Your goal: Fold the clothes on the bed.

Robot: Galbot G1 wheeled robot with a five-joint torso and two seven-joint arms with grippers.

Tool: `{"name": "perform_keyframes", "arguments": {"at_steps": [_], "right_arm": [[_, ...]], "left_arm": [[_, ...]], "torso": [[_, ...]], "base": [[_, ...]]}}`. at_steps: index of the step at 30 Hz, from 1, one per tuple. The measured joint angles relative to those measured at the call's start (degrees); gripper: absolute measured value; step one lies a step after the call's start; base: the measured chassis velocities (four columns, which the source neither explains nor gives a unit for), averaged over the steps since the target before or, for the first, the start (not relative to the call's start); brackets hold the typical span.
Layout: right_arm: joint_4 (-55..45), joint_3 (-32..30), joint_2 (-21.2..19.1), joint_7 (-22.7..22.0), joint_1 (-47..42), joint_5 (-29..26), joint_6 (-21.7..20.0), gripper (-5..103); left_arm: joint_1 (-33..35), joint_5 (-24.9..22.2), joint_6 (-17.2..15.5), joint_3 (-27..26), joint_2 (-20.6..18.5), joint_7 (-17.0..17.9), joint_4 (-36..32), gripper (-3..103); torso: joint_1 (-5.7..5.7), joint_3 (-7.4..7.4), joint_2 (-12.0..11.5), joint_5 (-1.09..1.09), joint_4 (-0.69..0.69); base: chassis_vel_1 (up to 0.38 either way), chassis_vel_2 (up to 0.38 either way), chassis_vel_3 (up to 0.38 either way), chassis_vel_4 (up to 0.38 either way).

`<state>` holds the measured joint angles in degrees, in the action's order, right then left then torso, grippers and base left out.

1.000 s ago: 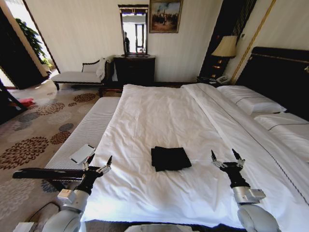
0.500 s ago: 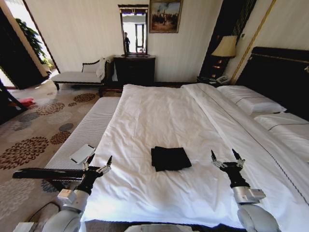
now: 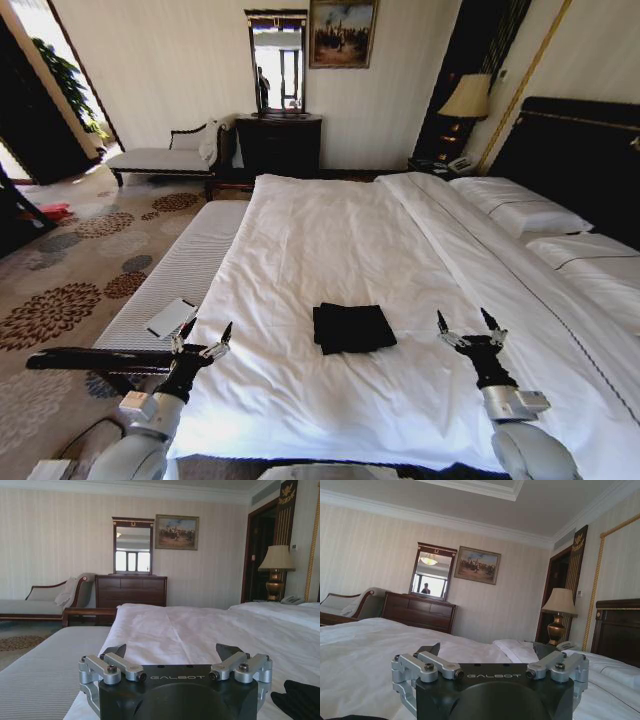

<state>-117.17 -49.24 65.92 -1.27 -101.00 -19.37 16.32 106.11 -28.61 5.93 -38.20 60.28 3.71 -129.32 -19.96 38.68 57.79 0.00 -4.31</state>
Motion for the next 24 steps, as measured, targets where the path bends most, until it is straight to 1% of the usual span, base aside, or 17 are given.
{"name": "perform_keyframes", "arguments": {"at_steps": [24], "right_arm": [[0.0, 0.0, 0.0, 0.0, 0.0, 0.0, 0.0, 100]], "left_arm": [[0.0, 0.0, 0.0, 0.0, 0.0, 0.0, 0.0, 100]], "torso": [[0.0, 0.0, 0.0, 0.0, 0.0]], "base": [[0.0, 0.0, 0.0, 0.0]]}}
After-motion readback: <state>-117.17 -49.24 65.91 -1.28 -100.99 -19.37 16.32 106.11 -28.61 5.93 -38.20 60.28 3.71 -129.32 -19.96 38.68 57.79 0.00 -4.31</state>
